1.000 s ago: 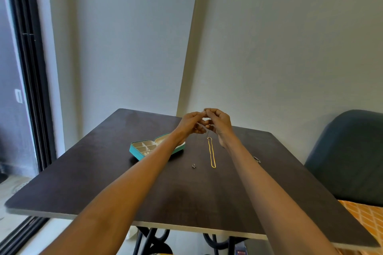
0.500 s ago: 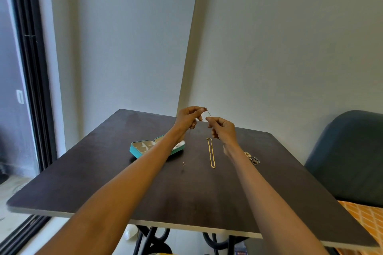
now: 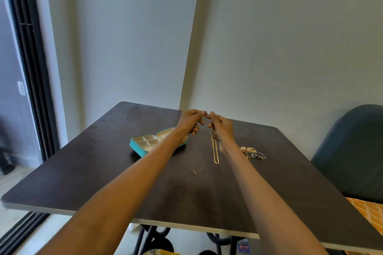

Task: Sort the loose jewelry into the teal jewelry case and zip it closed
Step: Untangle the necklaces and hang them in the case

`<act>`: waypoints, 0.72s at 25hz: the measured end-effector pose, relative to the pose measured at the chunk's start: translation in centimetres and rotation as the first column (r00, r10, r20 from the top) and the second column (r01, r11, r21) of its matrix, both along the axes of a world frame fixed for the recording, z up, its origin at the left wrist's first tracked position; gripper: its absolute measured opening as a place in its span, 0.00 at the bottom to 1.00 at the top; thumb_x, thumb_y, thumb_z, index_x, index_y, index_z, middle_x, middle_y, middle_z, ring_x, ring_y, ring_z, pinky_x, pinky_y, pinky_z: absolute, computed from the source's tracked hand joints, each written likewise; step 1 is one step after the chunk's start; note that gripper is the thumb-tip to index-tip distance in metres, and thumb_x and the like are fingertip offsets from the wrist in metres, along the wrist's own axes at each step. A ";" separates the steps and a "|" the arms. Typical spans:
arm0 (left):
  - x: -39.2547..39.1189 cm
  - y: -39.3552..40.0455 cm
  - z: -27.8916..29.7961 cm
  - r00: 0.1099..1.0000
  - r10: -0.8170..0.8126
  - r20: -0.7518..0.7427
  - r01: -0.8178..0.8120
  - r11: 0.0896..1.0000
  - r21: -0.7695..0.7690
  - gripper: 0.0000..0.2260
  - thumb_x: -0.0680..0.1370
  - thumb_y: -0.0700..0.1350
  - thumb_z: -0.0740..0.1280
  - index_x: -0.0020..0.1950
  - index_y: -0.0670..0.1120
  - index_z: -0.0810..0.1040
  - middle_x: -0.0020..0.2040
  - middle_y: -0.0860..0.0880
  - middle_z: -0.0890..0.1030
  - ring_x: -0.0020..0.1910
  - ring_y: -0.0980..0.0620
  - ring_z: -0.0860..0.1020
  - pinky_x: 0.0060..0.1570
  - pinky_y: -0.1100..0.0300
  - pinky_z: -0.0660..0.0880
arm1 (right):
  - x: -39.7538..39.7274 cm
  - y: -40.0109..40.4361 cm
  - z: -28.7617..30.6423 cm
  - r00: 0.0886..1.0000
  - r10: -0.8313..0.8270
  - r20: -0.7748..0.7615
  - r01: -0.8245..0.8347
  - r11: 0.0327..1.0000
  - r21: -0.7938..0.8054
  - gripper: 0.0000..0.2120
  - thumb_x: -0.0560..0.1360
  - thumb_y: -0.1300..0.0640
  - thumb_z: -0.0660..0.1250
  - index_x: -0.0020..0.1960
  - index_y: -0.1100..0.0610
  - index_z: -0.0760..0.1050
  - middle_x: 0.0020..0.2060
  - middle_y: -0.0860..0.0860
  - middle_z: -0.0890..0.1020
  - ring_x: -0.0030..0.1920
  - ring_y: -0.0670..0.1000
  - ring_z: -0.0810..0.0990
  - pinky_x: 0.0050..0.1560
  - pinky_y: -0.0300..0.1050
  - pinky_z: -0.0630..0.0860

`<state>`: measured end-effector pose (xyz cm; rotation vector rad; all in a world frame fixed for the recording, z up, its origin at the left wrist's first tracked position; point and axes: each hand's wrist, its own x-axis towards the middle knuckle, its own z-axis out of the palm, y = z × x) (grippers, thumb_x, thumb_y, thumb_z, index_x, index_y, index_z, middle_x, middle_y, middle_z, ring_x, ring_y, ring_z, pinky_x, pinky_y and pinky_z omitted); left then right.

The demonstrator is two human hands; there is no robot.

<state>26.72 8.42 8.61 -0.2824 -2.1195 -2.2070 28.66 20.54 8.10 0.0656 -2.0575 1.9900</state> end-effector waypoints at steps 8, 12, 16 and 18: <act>-8.4 1.9 -5.1 0.984 0.067 0.163 -0.008 0.942 -0.336 0.07 0.79 0.43 0.63 0.48 0.40 0.78 0.41 0.44 0.81 0.29 0.51 0.78 0.33 0.59 0.80 | -8.5 0.6 -4.6 0.977 -0.144 0.154 0.108 0.969 0.222 0.12 0.78 0.56 0.63 0.41 0.58 0.80 0.28 0.50 0.76 0.26 0.46 0.66 0.26 0.39 0.62; -13.0 2.8 -6.4 0.978 0.110 0.179 0.001 0.850 -0.527 0.06 0.78 0.40 0.65 0.44 0.39 0.79 0.39 0.43 0.80 0.29 0.50 0.77 0.36 0.58 0.79 | -13.6 0.9 -6.5 0.963 -0.197 0.183 0.108 0.908 0.405 0.16 0.77 0.56 0.64 0.31 0.55 0.77 0.28 0.50 0.76 0.29 0.47 0.70 0.31 0.42 0.67; -15.9 3.3 -7.2 0.986 0.145 0.077 -0.036 0.646 -0.762 0.10 0.77 0.43 0.66 0.54 0.38 0.77 0.49 0.41 0.79 0.47 0.45 0.79 0.48 0.54 0.76 | -17.4 0.8 -7.7 0.944 -0.236 0.231 0.068 0.823 0.564 0.15 0.76 0.51 0.67 0.34 0.57 0.81 0.38 0.54 0.83 0.40 0.53 0.79 0.40 0.45 0.73; -16.9 3.4 -7.6 0.988 0.148 0.036 -0.054 0.559 -0.828 0.11 0.77 0.43 0.64 0.55 0.38 0.75 0.53 0.40 0.78 0.53 0.41 0.78 0.49 0.53 0.73 | -18.6 0.9 -8.3 0.940 -0.243 0.242 0.044 0.785 0.618 0.12 0.75 0.51 0.67 0.37 0.56 0.81 0.42 0.55 0.84 0.45 0.55 0.81 0.42 0.44 0.72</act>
